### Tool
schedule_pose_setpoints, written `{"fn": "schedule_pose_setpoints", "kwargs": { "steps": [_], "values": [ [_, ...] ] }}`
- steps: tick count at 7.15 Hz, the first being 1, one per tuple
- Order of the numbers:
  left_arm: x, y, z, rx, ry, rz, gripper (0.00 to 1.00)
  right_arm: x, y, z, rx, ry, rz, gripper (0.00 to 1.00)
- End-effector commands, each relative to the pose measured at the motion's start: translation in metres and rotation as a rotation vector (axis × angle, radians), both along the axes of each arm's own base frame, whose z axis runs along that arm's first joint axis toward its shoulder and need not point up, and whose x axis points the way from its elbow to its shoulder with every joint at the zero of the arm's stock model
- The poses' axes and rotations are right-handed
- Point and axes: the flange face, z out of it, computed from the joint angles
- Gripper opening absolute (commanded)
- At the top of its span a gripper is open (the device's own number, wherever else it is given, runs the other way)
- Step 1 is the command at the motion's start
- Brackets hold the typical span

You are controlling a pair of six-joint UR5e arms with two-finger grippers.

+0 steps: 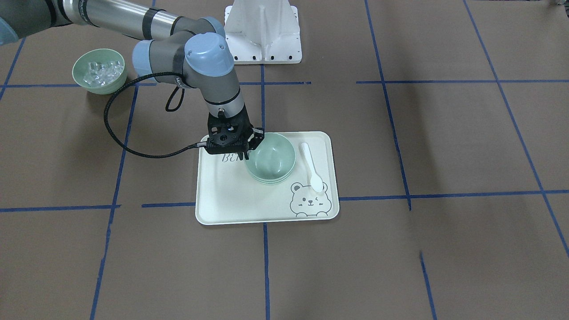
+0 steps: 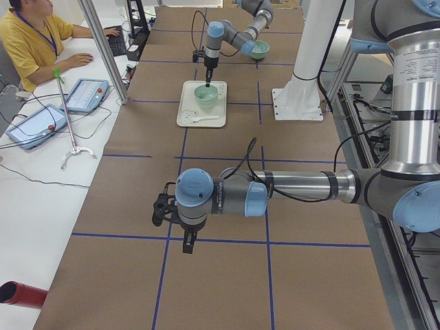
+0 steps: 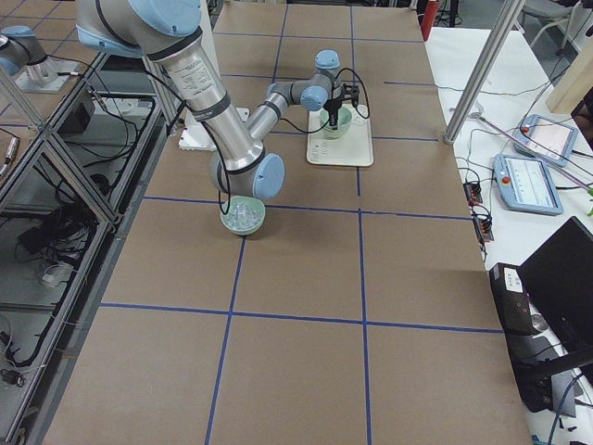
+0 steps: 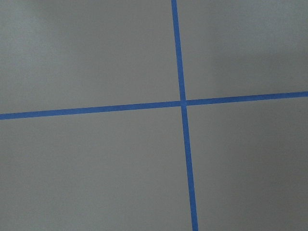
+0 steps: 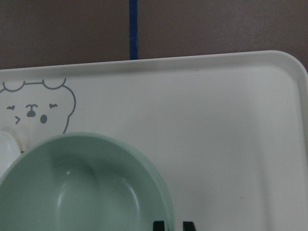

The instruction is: Stack green bowls together

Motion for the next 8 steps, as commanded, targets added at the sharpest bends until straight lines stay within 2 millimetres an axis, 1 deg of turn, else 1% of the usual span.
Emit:
{"fn": "schedule_pose_setpoints", "kwargs": {
  "steps": [1,2,3,4,5,6,7,8],
  "values": [
    [0.000,0.000,0.000,0.000,0.000,0.000,1.00,0.023,-0.021,-0.003,-0.020,-0.020,0.004,1.00],
    [0.000,0.000,-0.001,0.003,0.000,0.000,1.00,0.058,-0.049,0.000,-0.052,-0.029,-0.010,1.00],
    [0.000,0.000,-0.001,0.004,-0.001,0.001,1.00,0.098,-0.079,0.015,-0.038,0.017,-0.064,1.00],
    [0.000,0.001,0.001,0.001,-0.002,0.001,1.00,0.149,-0.112,0.042,0.005,0.086,-0.134,1.00],
    [0.001,0.000,-0.002,0.002,-0.003,0.004,1.00,0.215,-0.141,0.086,0.054,0.130,-0.190,1.00],
    [0.010,-0.001,0.002,-0.003,-0.003,0.021,1.00,0.295,-0.161,0.143,0.101,0.130,-0.261,1.00],
    [0.032,-0.007,-0.005,0.008,0.000,0.068,1.00,0.367,-0.163,0.195,0.132,0.126,-0.300,1.00],
    [0.040,-0.010,-0.008,0.015,-0.001,0.084,1.00,0.434,-0.146,0.251,0.139,0.126,-0.313,1.00]
  ]
}}
